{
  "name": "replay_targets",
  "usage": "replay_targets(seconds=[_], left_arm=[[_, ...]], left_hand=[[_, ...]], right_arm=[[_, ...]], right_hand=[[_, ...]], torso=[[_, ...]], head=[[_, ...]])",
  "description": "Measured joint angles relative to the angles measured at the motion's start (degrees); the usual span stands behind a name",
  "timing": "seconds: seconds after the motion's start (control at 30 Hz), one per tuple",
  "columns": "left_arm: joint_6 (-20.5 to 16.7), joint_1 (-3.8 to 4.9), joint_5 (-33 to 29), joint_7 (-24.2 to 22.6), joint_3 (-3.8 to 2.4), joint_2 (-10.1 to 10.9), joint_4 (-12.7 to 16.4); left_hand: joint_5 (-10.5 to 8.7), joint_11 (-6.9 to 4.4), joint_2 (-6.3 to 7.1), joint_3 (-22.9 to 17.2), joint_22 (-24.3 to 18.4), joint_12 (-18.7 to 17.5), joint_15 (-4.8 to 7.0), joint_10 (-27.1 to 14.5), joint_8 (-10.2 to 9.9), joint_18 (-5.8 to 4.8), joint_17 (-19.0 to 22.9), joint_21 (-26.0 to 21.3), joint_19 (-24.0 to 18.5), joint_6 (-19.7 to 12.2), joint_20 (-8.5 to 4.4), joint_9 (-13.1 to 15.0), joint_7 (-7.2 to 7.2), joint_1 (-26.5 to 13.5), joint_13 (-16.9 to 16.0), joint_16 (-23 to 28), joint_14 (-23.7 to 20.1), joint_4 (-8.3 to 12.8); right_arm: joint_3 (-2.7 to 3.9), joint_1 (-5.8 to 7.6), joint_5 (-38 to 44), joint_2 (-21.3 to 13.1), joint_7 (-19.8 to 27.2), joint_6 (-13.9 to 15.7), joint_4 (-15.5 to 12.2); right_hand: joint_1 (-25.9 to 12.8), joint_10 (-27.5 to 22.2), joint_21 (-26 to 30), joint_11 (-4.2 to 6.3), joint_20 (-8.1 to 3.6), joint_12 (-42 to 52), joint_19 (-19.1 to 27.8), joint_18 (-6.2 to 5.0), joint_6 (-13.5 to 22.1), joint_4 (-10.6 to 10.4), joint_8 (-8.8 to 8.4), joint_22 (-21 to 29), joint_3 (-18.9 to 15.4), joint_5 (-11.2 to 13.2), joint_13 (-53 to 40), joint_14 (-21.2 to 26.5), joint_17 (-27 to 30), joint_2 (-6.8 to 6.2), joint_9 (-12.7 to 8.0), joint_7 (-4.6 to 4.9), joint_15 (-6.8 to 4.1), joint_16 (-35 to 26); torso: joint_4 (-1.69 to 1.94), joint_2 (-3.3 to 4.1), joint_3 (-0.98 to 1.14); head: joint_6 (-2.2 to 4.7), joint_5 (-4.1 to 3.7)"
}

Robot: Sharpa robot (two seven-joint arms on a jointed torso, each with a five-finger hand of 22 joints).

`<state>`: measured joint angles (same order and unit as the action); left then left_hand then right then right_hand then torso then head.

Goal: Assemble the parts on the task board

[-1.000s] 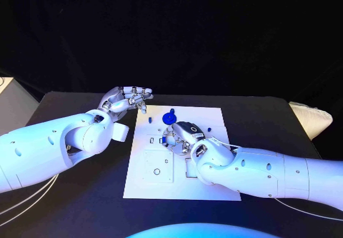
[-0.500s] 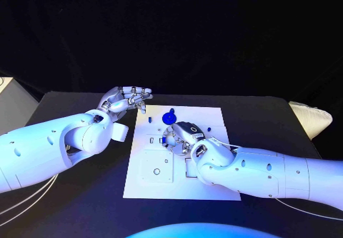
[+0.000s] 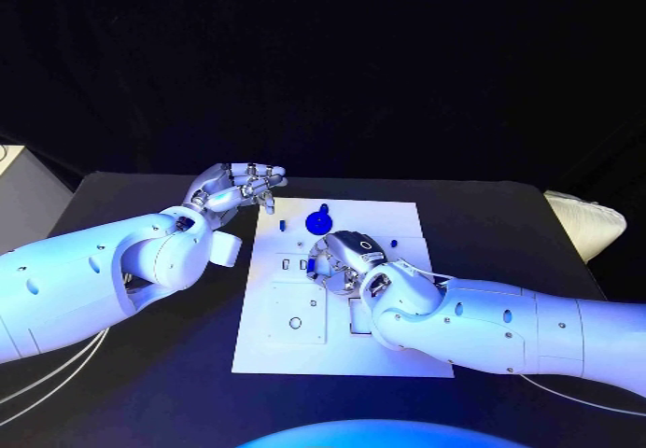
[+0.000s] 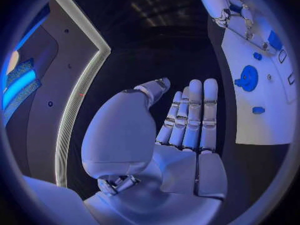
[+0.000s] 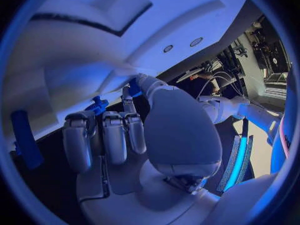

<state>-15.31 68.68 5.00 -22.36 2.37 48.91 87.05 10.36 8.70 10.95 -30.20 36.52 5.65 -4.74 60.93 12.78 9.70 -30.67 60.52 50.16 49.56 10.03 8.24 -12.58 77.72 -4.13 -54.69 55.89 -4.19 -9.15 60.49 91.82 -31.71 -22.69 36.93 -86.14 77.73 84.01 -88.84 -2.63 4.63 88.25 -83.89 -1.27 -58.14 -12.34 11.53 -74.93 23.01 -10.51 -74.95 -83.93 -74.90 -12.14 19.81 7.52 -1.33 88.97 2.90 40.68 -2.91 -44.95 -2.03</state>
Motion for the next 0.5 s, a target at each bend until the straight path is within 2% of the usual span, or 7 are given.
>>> replay_targets(seconds=[0.13, 0.3, 0.5], left_arm=[[0.0, 0.00, 0.0, 0.0, 0.00, 0.0, 0.0], [0.0, 0.00, 0.0, 0.0, 0.00, 0.0, 0.0], [0.0, 0.00, 0.0, 0.0, 0.01, 0.0, -0.1]], left_hand=[[0.00, 0.00, 0.00, 0.0, 0.0, 0.0, 0.00, 0.0, 0.0, 0.00, 0.0, 0.0, 0.0, 0.0, 0.00, 0.0, 0.00, 0.0, 0.0, 0.0, 0.0, 0.0], [0.00, 0.00, 0.00, 0.0, 0.0, 0.0, 0.00, 0.0, 0.0, 0.00, 0.0, 0.0, 0.0, 0.0, 0.00, 0.0, 0.00, 0.0, 0.0, 0.0, 0.0, 0.0], [0.00, 0.00, 0.00, 0.0, 0.0, 0.0, 0.00, 0.0, 0.0, 0.00, 0.0, 0.0, 0.0, 0.0, 0.00, 0.0, 0.00, 0.0, 0.0, 0.0, 0.0, 0.0]], right_arm=[[-0.01, -0.02, 0.0, 0.0, -0.1, 0.0, 0.0], [-0.01, -0.02, 0.0, 0.0, -0.1, 0.0, 0.0], [-0.02, -0.02, 0.0, 0.0, -0.1, 0.2, 0.1]], right_hand=[[-0.4, 0.0, 0.0, -0.02, 0.00, -0.6, 0.0, 0.00, 1.4, -0.2, -0.49, 0.0, -0.2, 0.0, 0.0, 0.0, 0.0, -0.40, -0.3, 0.43, 0.00, 0.0], [-1.1, -0.1, 0.3, -0.96, 0.22, -1.8, -0.2, 0.00, 3.3, -0.5, -1.50, 0.0, -0.7, 0.6, 0.0, 0.1, 0.0, -1.14, -0.8, 1.07, 0.51, 0.0], [-1.6, 0.0, 0.7, -1.03, 0.74, -2.4, -0.1, 0.00, 4.1, -1.0, -1.83, 0.0, -2.9, 0.4, 0.0, -0.1, 0.0, -1.59, -1.0, 1.51, 0.72, 0.0]], torso=[[-0.02, 0.00, 0.01], [-0.03, 0.00, 0.03], [-0.03, 0.00, 0.03]], head=[[0.01, 0.03], [0.01, 0.03], [-0.01, -0.01]])
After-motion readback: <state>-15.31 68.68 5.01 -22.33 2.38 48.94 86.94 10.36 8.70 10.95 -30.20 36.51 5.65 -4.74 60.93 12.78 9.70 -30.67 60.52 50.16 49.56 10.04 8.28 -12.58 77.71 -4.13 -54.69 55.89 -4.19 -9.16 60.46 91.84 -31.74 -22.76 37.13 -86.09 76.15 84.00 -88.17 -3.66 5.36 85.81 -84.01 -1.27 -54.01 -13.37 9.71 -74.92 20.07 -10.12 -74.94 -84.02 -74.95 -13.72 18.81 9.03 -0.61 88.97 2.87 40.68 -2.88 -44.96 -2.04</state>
